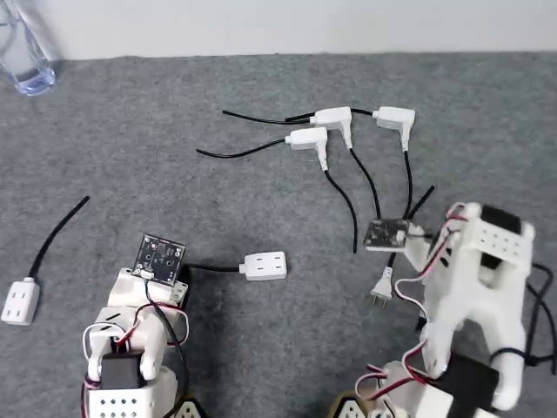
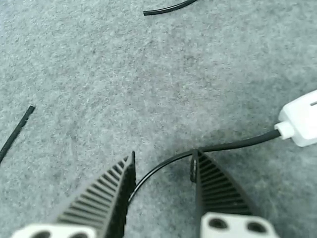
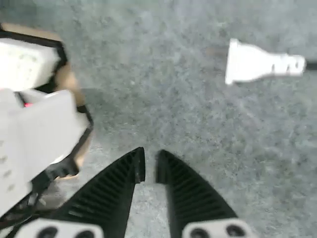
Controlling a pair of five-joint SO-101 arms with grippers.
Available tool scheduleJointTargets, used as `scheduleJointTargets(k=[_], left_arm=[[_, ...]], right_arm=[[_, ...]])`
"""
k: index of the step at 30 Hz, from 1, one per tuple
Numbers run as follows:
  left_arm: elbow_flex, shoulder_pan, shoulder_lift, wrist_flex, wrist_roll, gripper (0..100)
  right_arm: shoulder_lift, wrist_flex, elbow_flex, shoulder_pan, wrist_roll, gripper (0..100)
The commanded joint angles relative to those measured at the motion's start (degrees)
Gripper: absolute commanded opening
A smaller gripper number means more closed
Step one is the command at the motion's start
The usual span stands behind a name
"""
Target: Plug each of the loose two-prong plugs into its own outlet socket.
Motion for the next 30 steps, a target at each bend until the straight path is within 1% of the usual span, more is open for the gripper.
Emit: scheduleJointTargets(k=[1, 4, 10, 16, 23, 26, 30], left_arm=[[-0.2, 0.5, -1.0, 0.1, -0.5, 17], [-0.2, 0.5, -1.0, 0.0, -0.5, 17], [-0.2, 0.5, -1.0, 0.0, -0.5, 17], [-0.2, 0.5, -1.0, 0.0, -0.5, 17], [-0.2, 0.6, -1.0, 0.0, -0.5, 17], [-0.2, 0.6, -1.0, -0.1, -0.5, 17], [-0.2, 0.6, -1.0, -0.1, -0.6, 17]], right_arm=[[-2.0, -7.3, 5.3, 1.2, 5.9, 0.8], [-2.1, -7.8, 8.6, -0.6, 11.7, 0.9], [-2.0, -8.5, 9.0, -5.8, 12.1, 0.8], [-1.9, -13.0, 9.9, -9.2, 12.1, 0.8], [-1.6, -12.1, 9.9, -12.7, 11.7, 0.8], [0.1, -10.4, 9.8, -15.7, 11.7, 0.8], [2.4, -11.2, 8.7, -19.2, 7.6, 0.8]])
